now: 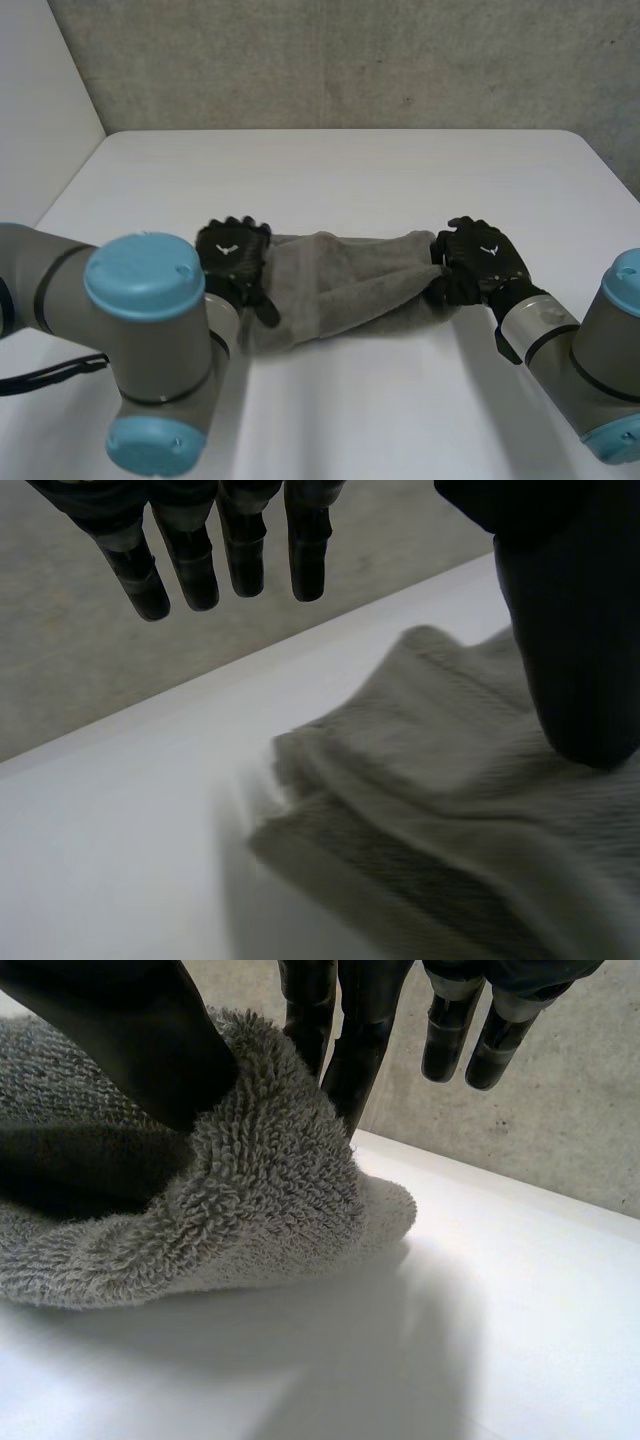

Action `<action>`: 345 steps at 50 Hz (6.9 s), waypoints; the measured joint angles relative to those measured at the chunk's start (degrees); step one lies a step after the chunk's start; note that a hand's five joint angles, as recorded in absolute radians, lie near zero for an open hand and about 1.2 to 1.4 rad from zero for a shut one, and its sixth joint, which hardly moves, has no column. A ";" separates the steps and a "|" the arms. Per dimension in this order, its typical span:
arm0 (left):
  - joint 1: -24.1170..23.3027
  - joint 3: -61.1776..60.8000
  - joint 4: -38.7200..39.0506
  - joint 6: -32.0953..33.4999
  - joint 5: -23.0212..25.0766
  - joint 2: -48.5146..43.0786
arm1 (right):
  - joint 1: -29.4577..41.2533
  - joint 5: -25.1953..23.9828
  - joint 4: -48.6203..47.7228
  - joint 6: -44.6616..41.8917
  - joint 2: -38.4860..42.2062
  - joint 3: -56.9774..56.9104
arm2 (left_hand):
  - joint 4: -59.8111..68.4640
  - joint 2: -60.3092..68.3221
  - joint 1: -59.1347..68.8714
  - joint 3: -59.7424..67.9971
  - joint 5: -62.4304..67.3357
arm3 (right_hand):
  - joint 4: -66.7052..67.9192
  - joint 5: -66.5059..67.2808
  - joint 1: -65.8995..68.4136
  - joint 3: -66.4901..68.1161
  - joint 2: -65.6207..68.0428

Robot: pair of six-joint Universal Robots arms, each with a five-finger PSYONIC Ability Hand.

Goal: Fold the towel.

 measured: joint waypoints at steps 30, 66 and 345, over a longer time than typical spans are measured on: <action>-9.63 -4.74 0.38 1.96 0.19 0.46 | -1.97 -2.81 1.52 -3.70 -1.63 2.98 | 0.00 0.87 0.00 0.00 1.66 | 0.00 0.00 0.00 0.00 0.28; -2.93 3.99 25.77 21.44 0.75 -5.87 | -2.01 -2.48 1.52 -3.59 -3.01 3.05 | 0.00 63.35 58.02 0.00 63.30 | 0.00 0.02 0.01 0.00 0.28; 17.19 16.51 -13.24 7.67 25.15 -14.64 | 2.69 -11.08 39.49 -4.89 18.98 -38.66 | 0.00 63.93 58.89 0.00 65.23 | 0.00 -61.93 -67.22 0.00 -69.05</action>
